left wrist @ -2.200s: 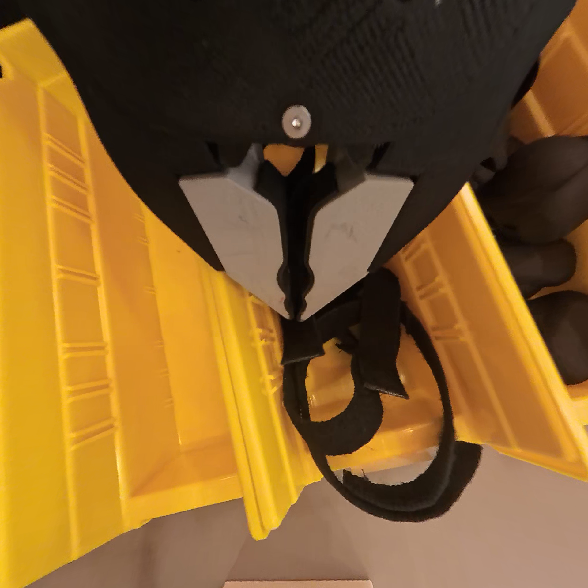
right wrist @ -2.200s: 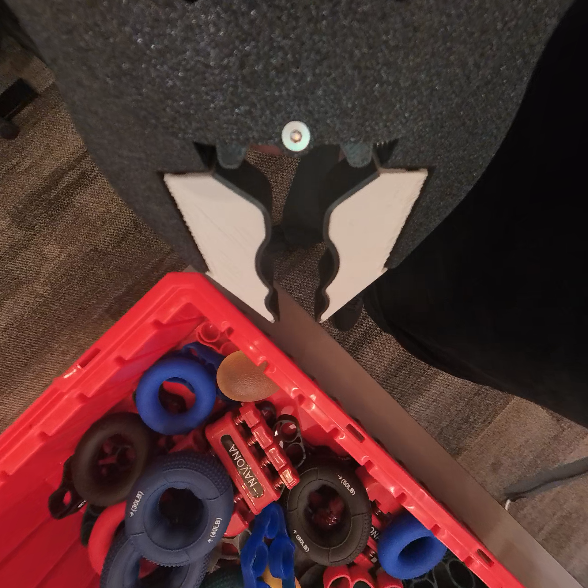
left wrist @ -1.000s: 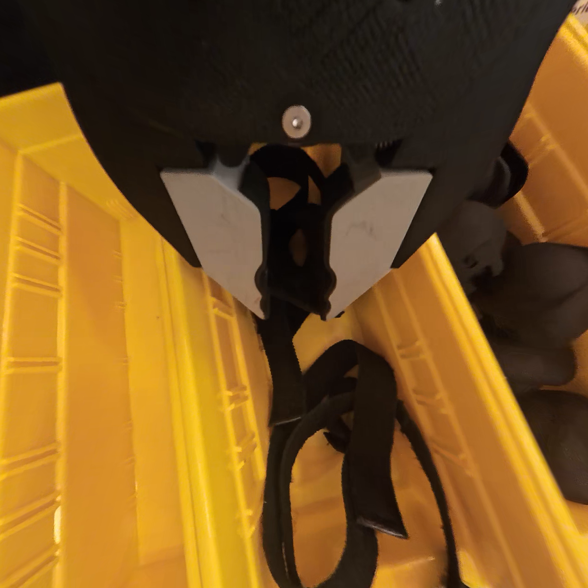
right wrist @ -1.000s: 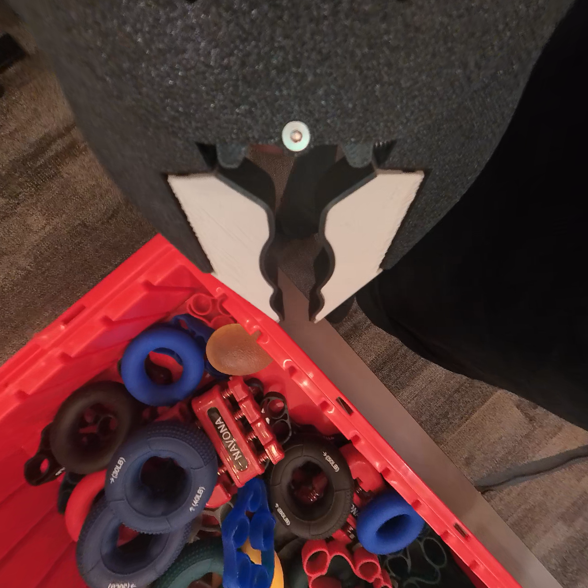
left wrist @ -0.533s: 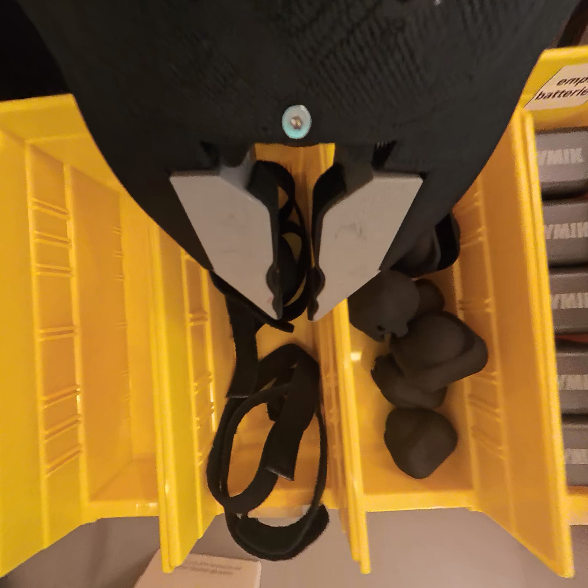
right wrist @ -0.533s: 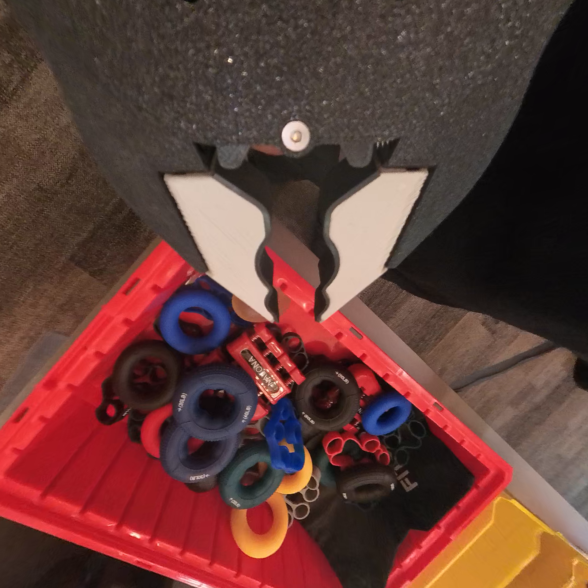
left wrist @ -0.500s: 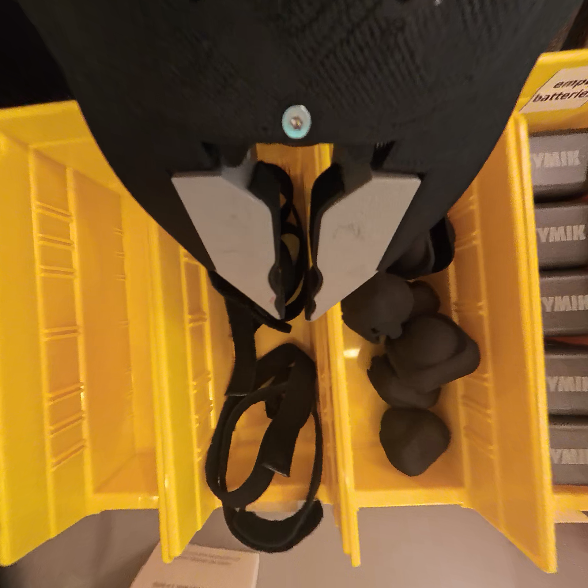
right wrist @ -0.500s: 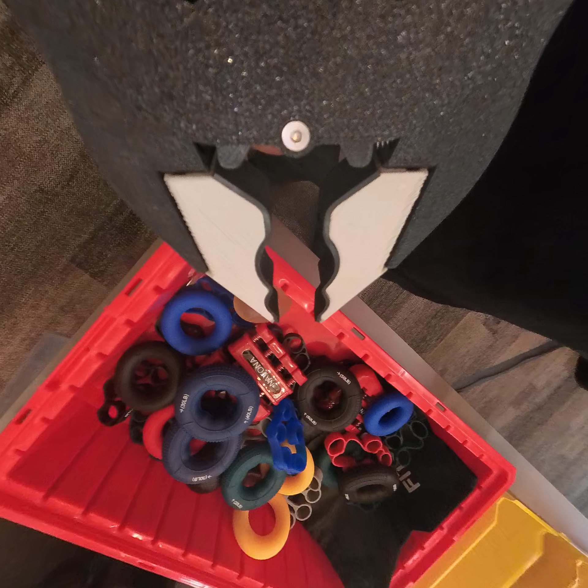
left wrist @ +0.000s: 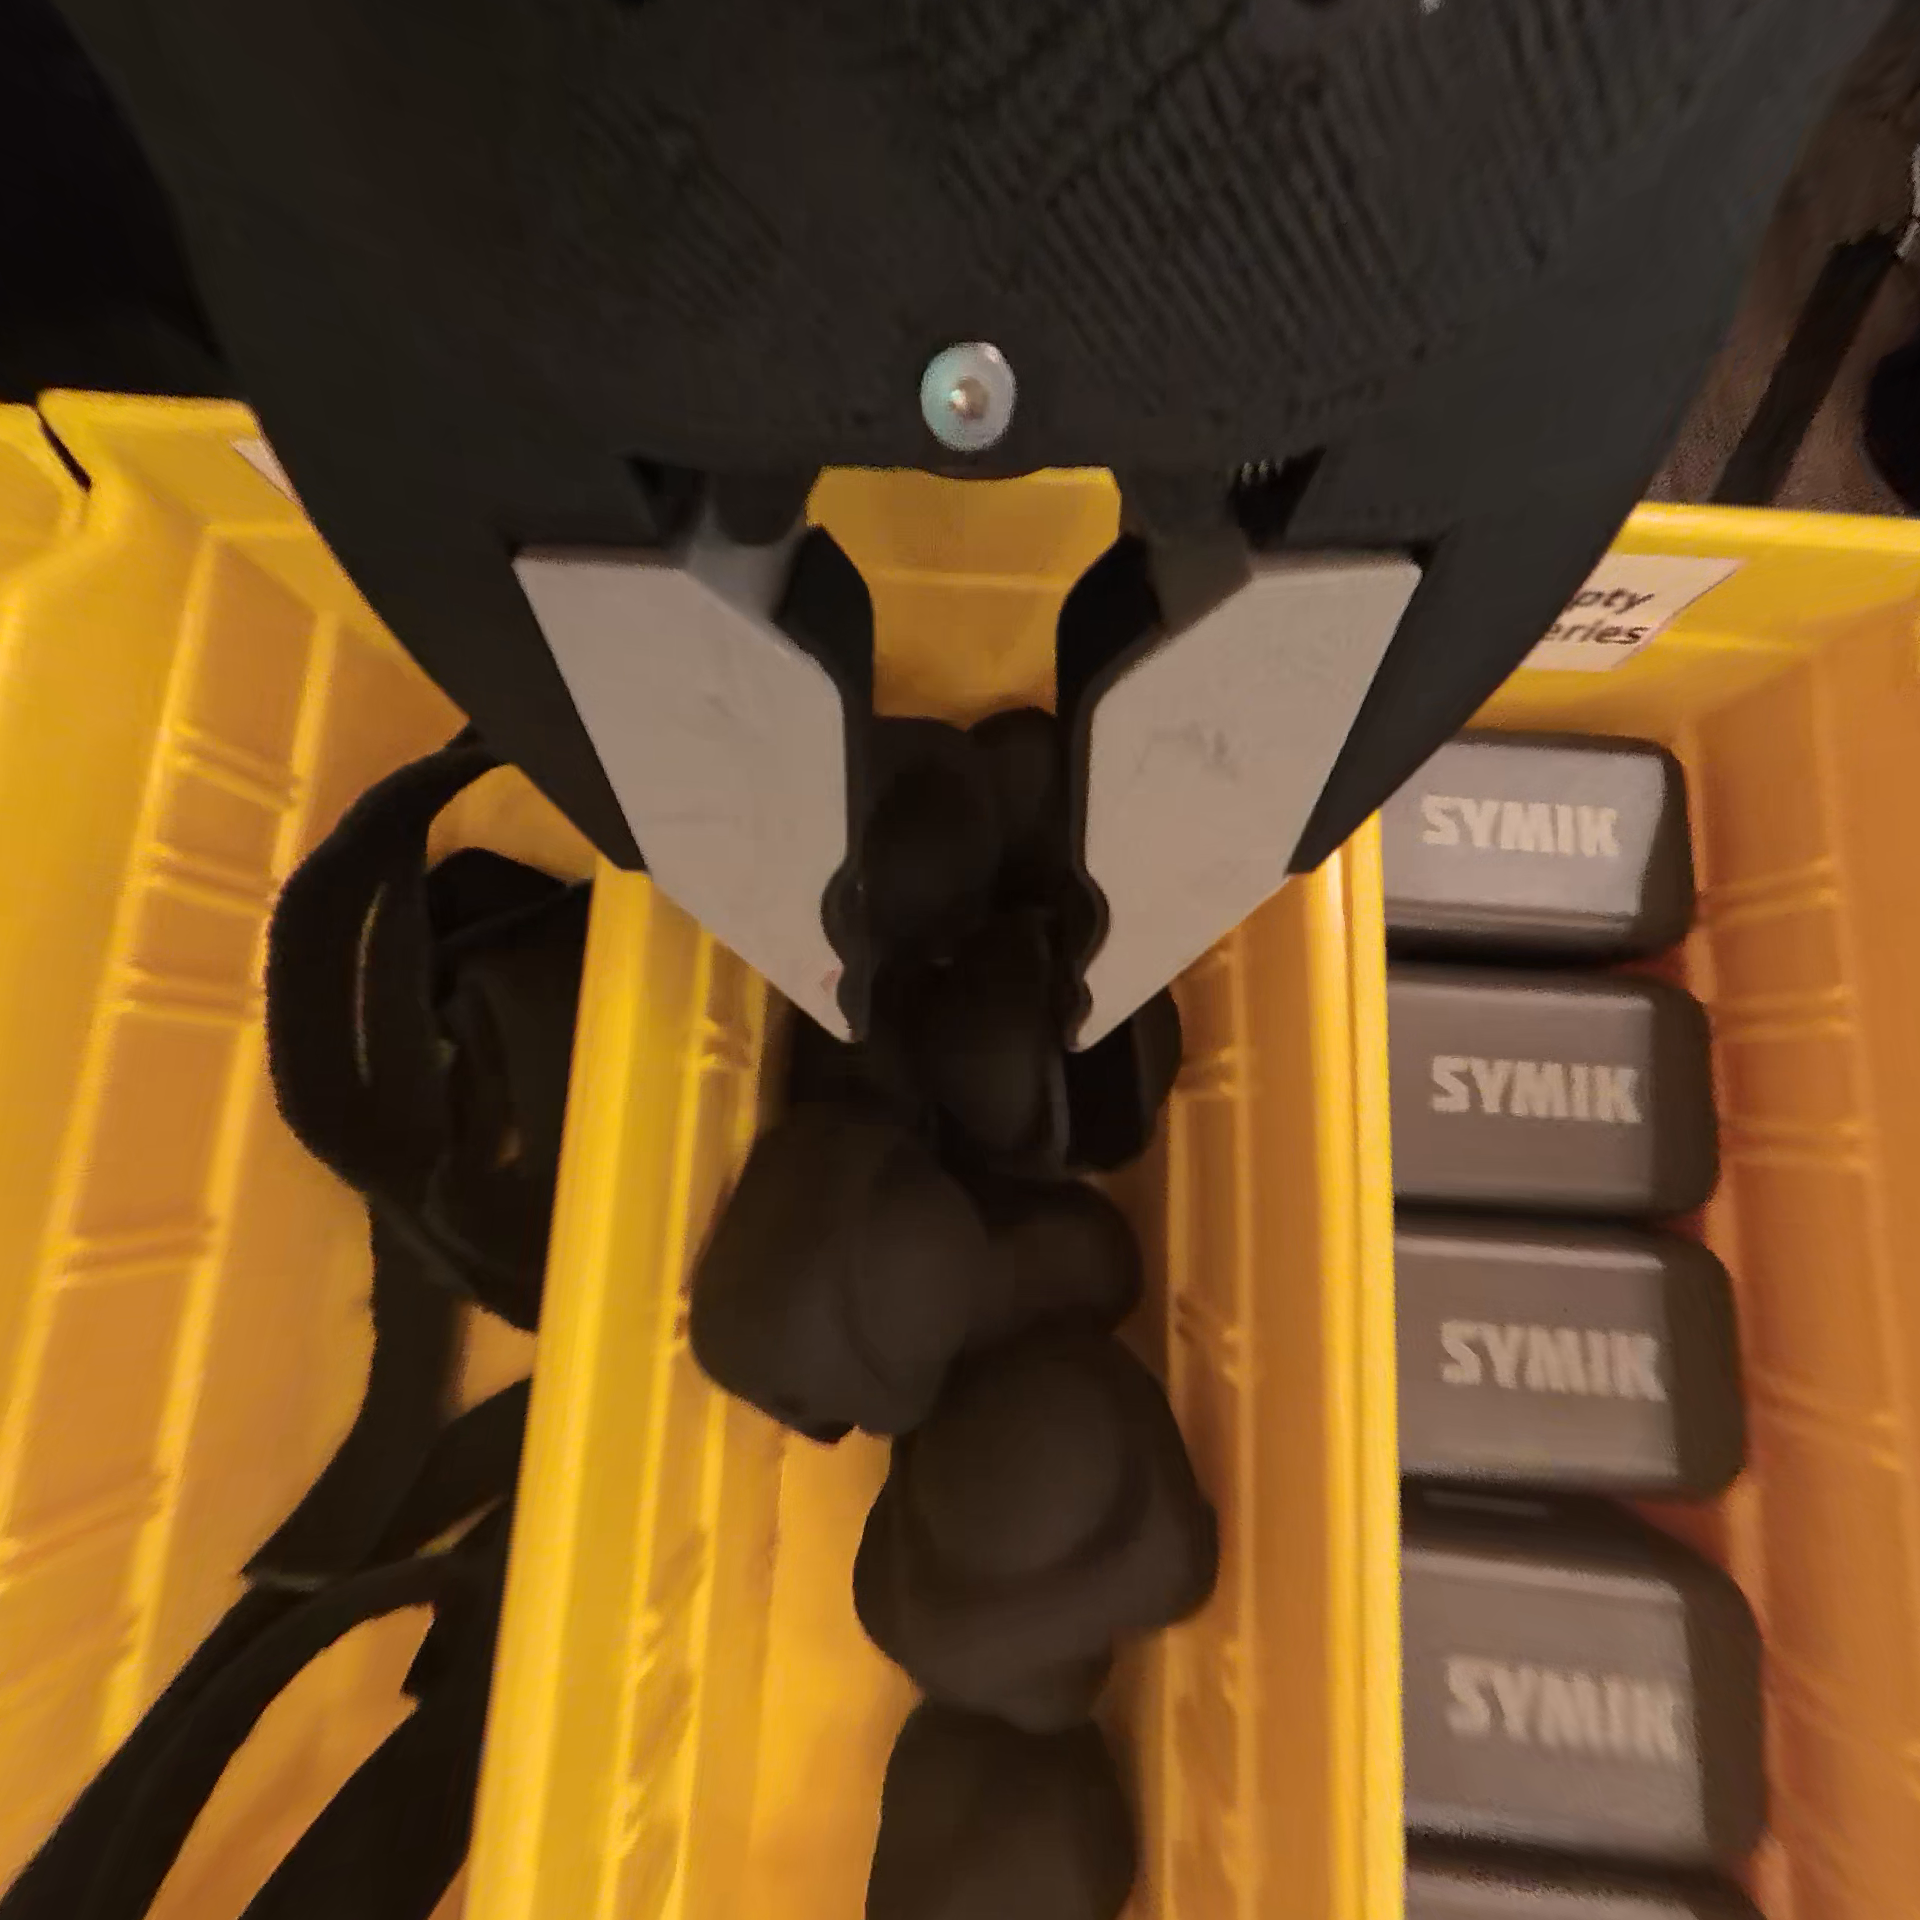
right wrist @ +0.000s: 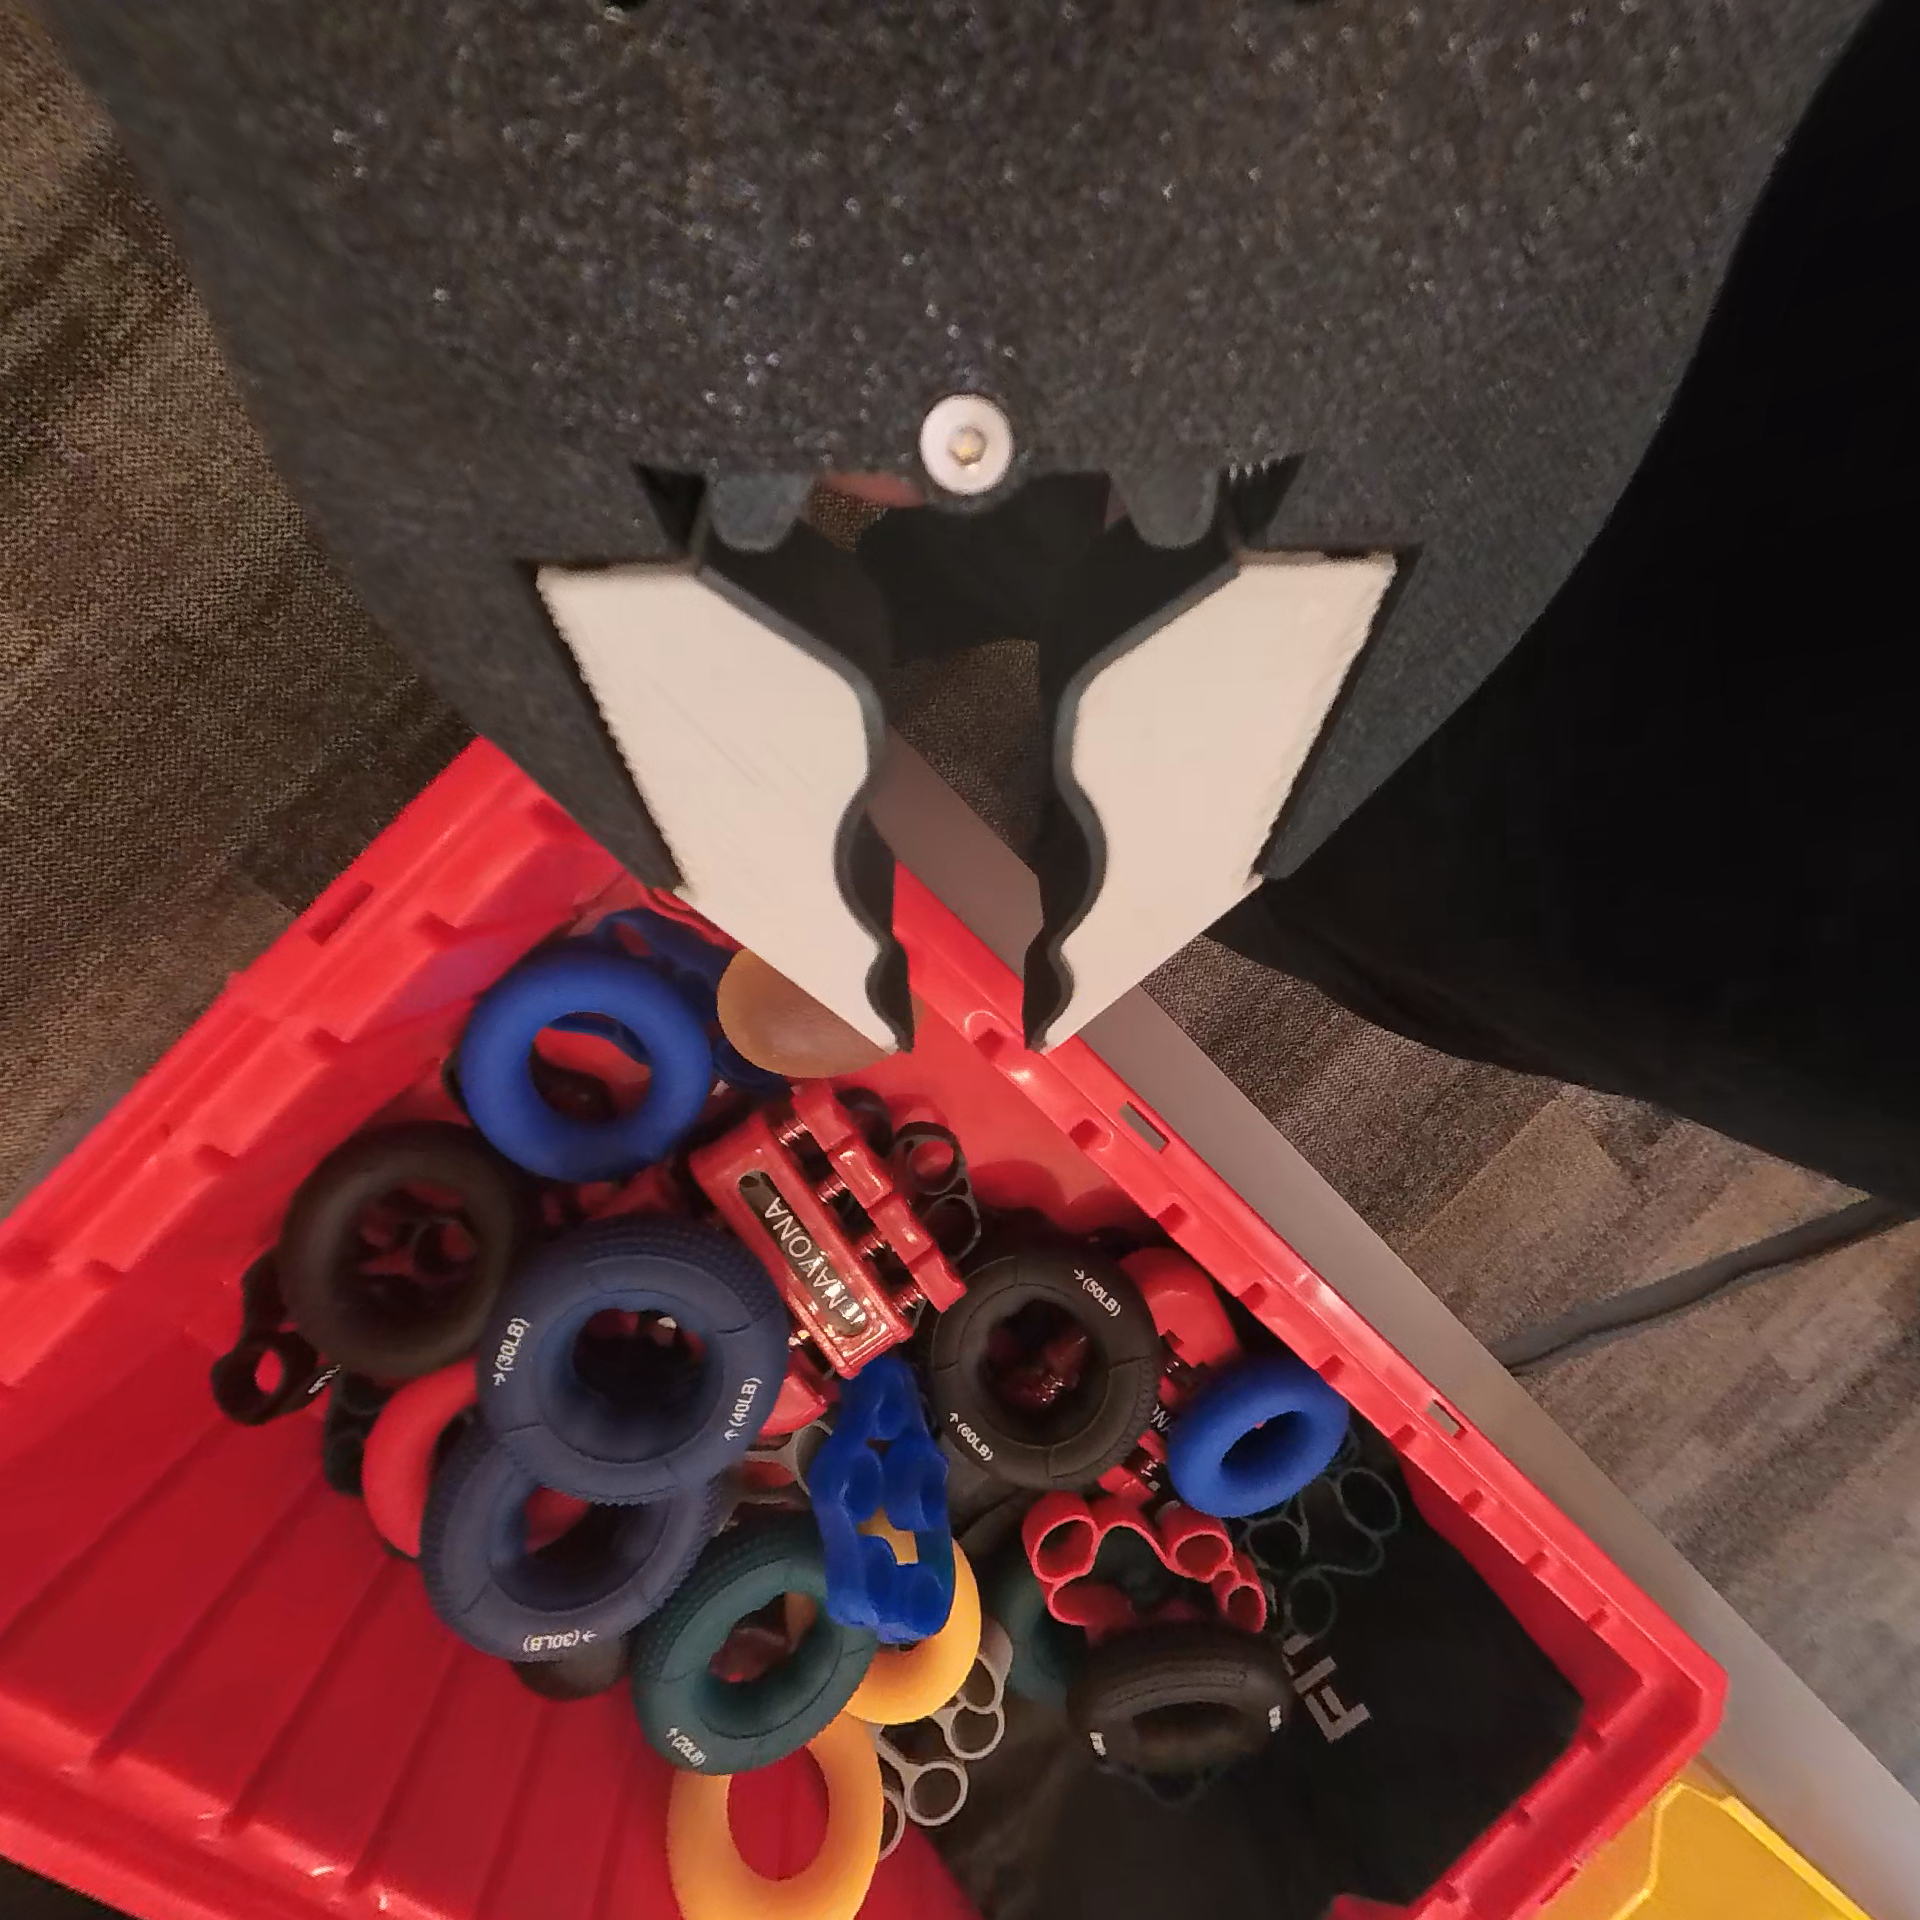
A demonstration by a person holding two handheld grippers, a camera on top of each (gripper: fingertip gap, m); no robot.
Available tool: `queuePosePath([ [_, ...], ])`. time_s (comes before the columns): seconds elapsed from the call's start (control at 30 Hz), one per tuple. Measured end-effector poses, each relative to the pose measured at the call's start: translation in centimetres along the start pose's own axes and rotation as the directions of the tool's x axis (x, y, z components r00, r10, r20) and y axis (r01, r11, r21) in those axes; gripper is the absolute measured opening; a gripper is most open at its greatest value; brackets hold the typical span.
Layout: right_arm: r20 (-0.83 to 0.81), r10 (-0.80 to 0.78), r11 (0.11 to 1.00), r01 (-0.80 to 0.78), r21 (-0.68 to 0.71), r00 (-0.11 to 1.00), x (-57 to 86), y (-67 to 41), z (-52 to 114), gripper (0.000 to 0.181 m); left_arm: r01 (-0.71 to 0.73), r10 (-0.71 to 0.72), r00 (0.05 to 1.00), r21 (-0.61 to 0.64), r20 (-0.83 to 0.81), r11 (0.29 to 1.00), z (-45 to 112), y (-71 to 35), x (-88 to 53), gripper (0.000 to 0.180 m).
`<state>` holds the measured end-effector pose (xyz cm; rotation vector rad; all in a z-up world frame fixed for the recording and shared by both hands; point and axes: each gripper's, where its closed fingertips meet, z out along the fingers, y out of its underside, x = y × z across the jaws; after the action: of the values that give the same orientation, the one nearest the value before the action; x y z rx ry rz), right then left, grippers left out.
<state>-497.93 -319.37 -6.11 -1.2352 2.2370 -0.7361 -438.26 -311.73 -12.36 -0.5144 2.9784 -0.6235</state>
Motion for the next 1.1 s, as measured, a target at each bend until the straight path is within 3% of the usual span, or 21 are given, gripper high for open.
queuePosePath([
  [0.1, -0.001, -0.006, 1.000, 0.006, -0.003, 1.000, -0.1, -0.1, 0.0, 0.020, -0.002, 0.001, 1.000, -0.041, -0.020, 0.999, 0.7, 1.1, 0.0, 0.034],
  [0.5, -0.001, -0.026, 0.999, 0.026, -0.021, 1.000, -0.5, 0.0, 0.2, 0.020, -0.120, 0.120, 0.993, 0.018, 0.006, 0.993, 0.9, 0.7, -0.2, 0.012],
  [0.7, -0.002, -0.019, 0.999, 0.019, -0.027, 1.000, -0.6, 0.4, 0.2, 0.020, -0.084, 0.086, 0.996, 0.080, -0.018, 0.993, 0.7, 0.0, 0.2, 0.010],
  [0.9, 0.005, -0.025, 0.999, 0.025, -0.029, 1.000, -0.8, 0.4, 0.4, 0.020, -0.135, 0.141, 0.988, 0.088, -0.067, 0.987, 0.5, 0.0, 1.3, 0.005],
  [1.1, 0.010, -0.023, 0.999, 0.024, -0.035, 1.000, -0.9, 0.6, 0.6, 0.020, -0.002, 0.024, 0.990, 0.151, -0.142, 0.988, -0.8, -0.4, 0.2, 0.006],
])
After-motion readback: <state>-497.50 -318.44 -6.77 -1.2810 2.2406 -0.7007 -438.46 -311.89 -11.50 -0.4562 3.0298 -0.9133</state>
